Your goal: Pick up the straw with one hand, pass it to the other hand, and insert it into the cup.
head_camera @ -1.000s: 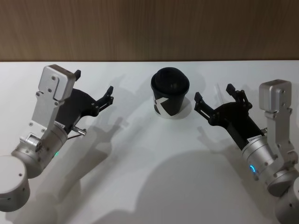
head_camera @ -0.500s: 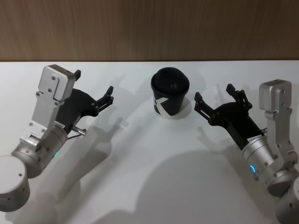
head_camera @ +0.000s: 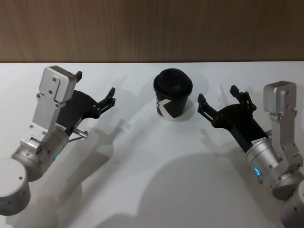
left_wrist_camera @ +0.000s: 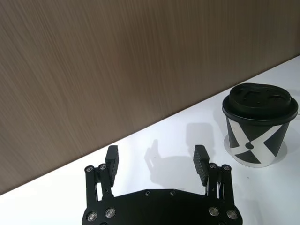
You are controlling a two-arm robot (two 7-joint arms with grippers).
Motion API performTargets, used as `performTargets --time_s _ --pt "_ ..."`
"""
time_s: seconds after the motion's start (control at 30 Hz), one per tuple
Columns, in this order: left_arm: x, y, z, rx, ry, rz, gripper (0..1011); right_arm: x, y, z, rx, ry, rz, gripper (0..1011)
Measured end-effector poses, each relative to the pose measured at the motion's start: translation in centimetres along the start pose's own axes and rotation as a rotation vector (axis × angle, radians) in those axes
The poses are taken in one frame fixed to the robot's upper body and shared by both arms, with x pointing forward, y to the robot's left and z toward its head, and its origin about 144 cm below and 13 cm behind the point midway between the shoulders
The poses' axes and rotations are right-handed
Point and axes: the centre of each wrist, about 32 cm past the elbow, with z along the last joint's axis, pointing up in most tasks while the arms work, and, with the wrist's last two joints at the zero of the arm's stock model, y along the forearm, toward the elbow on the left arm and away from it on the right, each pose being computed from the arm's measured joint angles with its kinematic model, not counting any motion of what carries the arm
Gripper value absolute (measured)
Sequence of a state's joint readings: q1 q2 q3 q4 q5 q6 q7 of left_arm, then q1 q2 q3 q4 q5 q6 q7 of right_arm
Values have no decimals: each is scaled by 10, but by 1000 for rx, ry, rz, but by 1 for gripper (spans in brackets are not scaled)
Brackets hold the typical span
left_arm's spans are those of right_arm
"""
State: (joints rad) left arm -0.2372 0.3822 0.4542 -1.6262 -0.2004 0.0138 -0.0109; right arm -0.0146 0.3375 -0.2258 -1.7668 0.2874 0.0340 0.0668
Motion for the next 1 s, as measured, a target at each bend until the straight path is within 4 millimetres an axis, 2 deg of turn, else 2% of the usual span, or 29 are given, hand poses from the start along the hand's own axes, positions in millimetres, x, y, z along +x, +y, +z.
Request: performTargets --time_s 0.53,1.0 --pt "0 0 0 0 0 0 1003 0 0 0 -5 -4 -3 1001" --pt "0 0 0 0 0 0 1003 4 -1 -2 -86 -47 -60 1001"
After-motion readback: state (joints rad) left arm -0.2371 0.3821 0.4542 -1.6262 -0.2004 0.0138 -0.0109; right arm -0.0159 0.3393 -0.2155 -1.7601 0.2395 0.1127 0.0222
